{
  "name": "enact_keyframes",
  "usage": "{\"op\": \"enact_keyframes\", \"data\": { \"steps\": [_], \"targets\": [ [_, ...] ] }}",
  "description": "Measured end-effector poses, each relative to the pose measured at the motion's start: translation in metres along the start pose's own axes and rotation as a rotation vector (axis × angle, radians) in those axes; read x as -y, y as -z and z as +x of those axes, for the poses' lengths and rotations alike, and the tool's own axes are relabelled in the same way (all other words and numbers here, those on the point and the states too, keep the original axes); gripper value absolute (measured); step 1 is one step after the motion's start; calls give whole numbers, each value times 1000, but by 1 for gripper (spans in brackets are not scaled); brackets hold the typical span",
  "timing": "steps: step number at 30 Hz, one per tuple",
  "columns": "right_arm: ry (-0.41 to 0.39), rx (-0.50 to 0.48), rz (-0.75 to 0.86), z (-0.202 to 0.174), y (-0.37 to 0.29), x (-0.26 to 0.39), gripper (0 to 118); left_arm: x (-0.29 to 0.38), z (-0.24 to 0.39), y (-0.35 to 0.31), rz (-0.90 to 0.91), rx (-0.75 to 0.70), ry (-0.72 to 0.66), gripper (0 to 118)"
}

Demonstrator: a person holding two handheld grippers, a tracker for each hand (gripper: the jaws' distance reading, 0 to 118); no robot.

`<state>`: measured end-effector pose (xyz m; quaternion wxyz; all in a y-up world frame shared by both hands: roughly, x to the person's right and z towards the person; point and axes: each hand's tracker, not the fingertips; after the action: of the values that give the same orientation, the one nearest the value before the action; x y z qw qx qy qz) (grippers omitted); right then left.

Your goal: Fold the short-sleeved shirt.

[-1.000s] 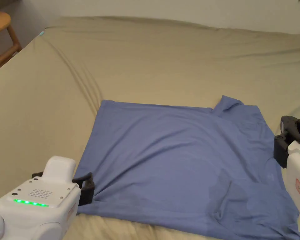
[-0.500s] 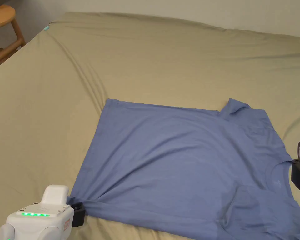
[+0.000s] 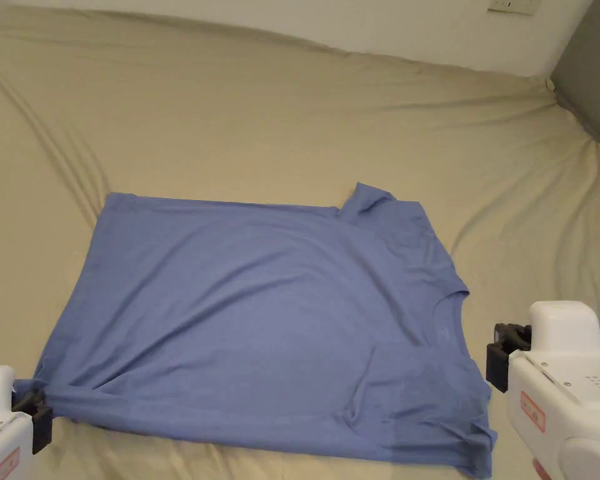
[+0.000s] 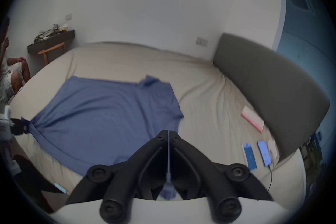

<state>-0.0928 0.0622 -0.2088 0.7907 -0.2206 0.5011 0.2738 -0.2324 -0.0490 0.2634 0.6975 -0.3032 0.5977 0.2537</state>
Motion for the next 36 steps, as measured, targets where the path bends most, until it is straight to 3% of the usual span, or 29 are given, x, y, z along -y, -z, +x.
{"op": "enact_keyframes", "data": {
  "steps": [2,3,8,13,16,17,20,23,26,32,36],
  "targets": [
    [9,-10,-145,11,22,31,103,-2,2,-1,2,-8,9,5],
    [19,-19,-199,14,31,47,116,-2,2,-1,4,-15,15,5],
    [65,-55,-408,24,67,107,111,2,10,5,-30,-44,42,5],
    [84,-67,-408,19,84,118,111,7,14,12,-69,-63,64,5],
    [70,-68,-383,17,95,113,103,9,12,21,-79,-72,74,5],
    [68,-81,-376,13,96,110,91,9,12,24,-85,-76,77,5],
    [33,-164,-390,6,106,111,37,8,20,21,-103,-84,87,5],
    [10,-163,-342,14,113,116,11,11,23,23,-111,-88,100,5],
    [83,-163,-241,11,85,104,10,15,17,20,-72,-88,82,5],
    [179,-187,-6,37,41,73,10,-4,10,-3,95,-62,-92,5],
    [199,-177,12,36,48,32,10,-37,14,0,147,-41,-132,5]
  ]
}}
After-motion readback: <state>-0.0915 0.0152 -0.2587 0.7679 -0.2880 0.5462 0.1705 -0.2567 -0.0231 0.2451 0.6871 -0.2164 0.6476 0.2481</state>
